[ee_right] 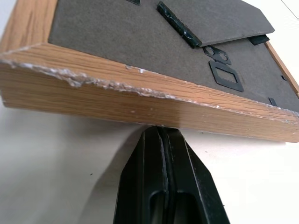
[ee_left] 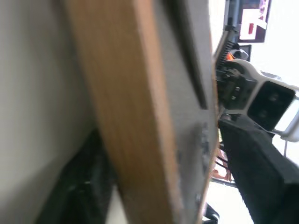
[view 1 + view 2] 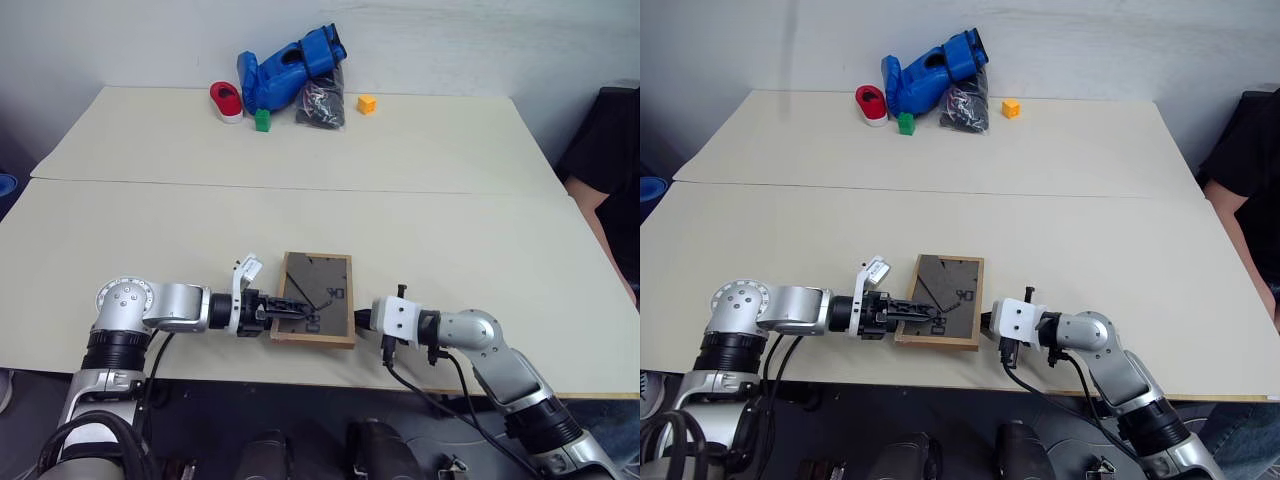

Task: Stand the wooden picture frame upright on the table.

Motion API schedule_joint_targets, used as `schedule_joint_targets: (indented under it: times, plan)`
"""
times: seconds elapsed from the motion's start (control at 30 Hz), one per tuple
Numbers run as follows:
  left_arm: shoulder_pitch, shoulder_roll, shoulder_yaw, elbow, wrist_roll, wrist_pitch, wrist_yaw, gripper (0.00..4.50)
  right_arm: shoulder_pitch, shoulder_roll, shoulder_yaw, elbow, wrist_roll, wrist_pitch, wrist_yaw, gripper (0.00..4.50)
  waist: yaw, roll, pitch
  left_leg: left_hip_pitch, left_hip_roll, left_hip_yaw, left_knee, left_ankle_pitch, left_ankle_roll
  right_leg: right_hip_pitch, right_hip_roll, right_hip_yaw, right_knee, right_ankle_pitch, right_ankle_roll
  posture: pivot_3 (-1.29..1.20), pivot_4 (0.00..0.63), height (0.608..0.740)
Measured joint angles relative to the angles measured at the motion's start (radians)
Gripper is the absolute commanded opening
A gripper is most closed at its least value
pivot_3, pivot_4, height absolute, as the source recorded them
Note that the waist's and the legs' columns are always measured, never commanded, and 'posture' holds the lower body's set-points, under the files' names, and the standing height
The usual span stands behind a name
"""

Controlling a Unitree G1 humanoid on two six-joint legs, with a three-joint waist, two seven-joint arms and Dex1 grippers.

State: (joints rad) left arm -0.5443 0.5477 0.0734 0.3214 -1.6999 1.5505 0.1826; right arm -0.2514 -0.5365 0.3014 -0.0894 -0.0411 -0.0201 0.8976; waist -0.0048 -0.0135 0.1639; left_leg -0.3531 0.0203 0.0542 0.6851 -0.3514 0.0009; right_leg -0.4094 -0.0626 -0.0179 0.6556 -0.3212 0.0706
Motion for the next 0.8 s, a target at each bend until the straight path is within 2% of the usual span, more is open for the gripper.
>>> schedule_joint_targets:
  times: [0.17,0.27,0.37,0.43,0.57,0.6,0.7,0.8]
  plan:
    - [0.047,-0.001,0.004,-0.052,-0.080,-0.068,0.045,1.26,0.016,-0.024,-0.009,-0.008,0.011,-0.015,0.005,0.00,0.005,-0.001,0.000,0.000,-0.001,-0.003,0.000,0.000,0.000,0.001,-0.001,0.000,-0.003,0.000,0.000,0.00,0.150,0.740]
    - [0.094,-0.001,0.007,-0.120,-0.081,-0.114,0.029,1.27,0.061,-0.072,-0.047,-0.027,0.056,-0.030,0.036,0.00,0.004,-0.001,0.000,-0.001,-0.002,-0.004,-0.001,0.000,0.000,0.001,-0.001,-0.001,-0.003,0.000,0.000,0.00,0.150,0.740]
    - [0.155,0.008,0.030,-0.247,0.021,-0.174,-0.083,1.27,0.133,-0.158,-0.146,-0.036,0.160,-0.020,0.099,0.90,0.004,-0.001,0.000,-0.002,-0.002,-0.004,-0.001,0.000,0.000,0.002,-0.001,-0.001,-0.008,0.000,0.000,0.00,0.150,0.740]
    - [0.179,0.051,0.034,-0.321,0.141,-0.242,-0.225,1.27,0.153,-0.181,-0.221,-0.060,0.264,0.033,0.133,1.53,-0.002,-0.002,0.001,-0.002,0.000,-0.002,-0.001,0.001,-0.001,0.002,0.002,-0.001,-0.009,0.000,0.000,0.00,0.150,0.740]
    - [0.253,0.191,-0.016,-0.502,0.516,-0.569,-0.682,1.27,0.133,-0.216,-0.325,-0.193,0.585,0.339,0.161,2.88,-0.022,0.001,0.003,-0.001,0.003,-0.001,-0.005,0.003,-0.006,0.001,0.005,-0.001,-0.009,-0.001,-0.002,0.00,0.150,0.740]
    - [0.268,0.208,-0.040,-0.522,0.609,-0.669,-0.789,1.27,0.108,-0.226,-0.333,-0.230,0.676,0.441,0.158,3.31,-0.024,0.003,0.004,-0.001,0.004,-0.001,-0.006,0.003,-0.006,0.001,0.005,-0.001,-0.010,-0.001,-0.002,0.00,0.150,0.740]
    - [0.293,0.191,-0.094,-0.529,0.770,-0.828,-0.941,1.27,-0.016,-0.216,-0.308,-0.293,0.812,0.619,0.133,4.35,-0.024,0.005,0.006,-0.001,0.004,-0.001,-0.006,0.002,-0.005,0.000,0.005,0.000,-0.009,-0.001,-0.002,0.00,0.150,0.740]
    - [0.287,0.148,-0.120,-0.508,0.857,-0.911,-1.014,1.27,-0.159,-0.132,-0.250,-0.308,0.827,0.675,0.089,4.47,-0.022,0.004,0.006,-0.003,0.005,-0.002,-0.006,0.002,-0.005,-0.001,0.004,0.000,-0.009,-0.001,-0.002,0.00,0.150,0.740]
